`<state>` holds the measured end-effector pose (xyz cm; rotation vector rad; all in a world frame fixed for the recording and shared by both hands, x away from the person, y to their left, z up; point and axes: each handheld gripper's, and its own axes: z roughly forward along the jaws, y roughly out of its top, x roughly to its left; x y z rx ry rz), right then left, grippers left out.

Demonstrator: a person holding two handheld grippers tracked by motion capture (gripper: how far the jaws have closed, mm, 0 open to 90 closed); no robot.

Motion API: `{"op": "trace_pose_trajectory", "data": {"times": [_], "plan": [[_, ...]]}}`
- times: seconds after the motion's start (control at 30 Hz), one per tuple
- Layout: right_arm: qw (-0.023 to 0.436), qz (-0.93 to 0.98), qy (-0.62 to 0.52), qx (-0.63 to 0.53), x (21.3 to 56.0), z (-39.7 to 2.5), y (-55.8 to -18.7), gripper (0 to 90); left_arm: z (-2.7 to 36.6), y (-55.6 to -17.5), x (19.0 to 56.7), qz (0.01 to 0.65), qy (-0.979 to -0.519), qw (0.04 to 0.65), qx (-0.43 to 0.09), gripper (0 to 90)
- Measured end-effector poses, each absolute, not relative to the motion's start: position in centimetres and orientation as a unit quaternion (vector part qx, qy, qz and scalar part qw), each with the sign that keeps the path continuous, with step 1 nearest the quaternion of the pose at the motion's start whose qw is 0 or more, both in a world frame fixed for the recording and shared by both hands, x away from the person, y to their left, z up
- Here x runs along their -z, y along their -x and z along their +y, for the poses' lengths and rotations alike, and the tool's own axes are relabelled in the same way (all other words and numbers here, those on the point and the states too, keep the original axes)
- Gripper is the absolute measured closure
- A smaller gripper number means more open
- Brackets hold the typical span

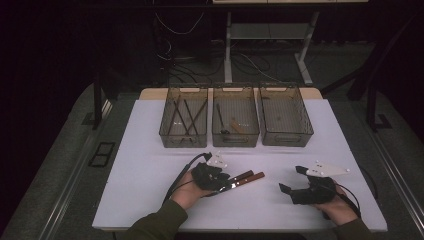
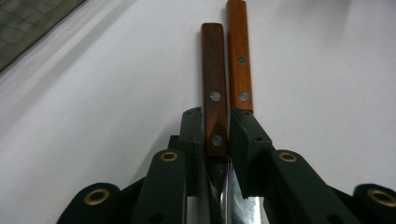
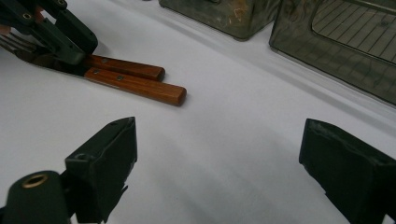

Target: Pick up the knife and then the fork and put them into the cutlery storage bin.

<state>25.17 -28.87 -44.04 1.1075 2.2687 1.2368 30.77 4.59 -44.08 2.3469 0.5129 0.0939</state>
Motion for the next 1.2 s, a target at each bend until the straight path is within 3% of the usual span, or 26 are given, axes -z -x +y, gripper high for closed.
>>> {"op": "trace_pose_trajectory", "data": {"times": [0.67,1.2], "plan": [[0.165,0.795,-0.389,-0.435,43.9,-28.9,-25.1,11.7,4.8,-30.4,44.5,0.178,-0.916,0.352,-0.070,74.6],[0.164,0.797,-0.386,-0.435,44.0,-28.9,-25.1,11.7,5.0,-31.7,44.3,0.160,-0.924,0.347,-0.030,76.8]]}}
